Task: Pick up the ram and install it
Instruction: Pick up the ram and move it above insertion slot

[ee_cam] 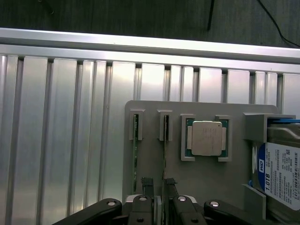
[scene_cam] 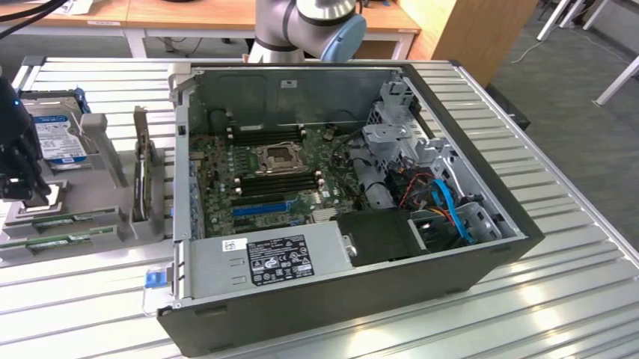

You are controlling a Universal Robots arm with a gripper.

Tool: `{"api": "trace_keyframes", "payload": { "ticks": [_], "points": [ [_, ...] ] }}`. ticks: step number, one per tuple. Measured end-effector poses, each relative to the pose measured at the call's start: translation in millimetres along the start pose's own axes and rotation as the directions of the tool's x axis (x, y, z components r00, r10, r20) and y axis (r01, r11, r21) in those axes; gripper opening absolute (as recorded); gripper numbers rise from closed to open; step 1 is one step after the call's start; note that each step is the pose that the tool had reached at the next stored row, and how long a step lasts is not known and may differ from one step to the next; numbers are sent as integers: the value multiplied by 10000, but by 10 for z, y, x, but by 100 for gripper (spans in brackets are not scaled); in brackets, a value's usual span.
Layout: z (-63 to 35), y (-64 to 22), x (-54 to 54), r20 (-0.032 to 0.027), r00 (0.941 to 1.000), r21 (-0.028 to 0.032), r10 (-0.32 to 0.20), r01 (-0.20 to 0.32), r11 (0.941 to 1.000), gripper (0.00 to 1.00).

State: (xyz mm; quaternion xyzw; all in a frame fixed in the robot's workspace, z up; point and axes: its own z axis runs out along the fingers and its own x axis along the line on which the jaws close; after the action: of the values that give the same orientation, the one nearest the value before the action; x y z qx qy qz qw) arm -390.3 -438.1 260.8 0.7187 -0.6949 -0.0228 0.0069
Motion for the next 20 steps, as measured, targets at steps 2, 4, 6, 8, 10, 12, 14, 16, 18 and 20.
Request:
{"api": "trace_keyframes", "payload": {
  "ticks": [2,4,6,8,10,12,14,16,18,20],
  "points": [
    [0,0,13,1,10000,0,0,0,10000,24],
    [0,1,25,1,10000,1,0,0,10000,24],
    [-1,1,37,0,10000,0,0,0,10000,24],
    [-1,2,49,0,10000,0,0,0,10000,24],
    [-1,2,61,1,10000,1,1,-1,10000,24],
    [-2,3,74,0,10000,0,0,0,10000,24],
    [-2,3,85,0,10000,0,0,0,10000,24],
    [-2,3,96,1,10000,0,-1,1,10000,24],
    [-2,4,103,0,10000,0,1,-1,10000,24],
    [-3,4,111,0,10000,0,0,0,10000,24]
  ]
}}
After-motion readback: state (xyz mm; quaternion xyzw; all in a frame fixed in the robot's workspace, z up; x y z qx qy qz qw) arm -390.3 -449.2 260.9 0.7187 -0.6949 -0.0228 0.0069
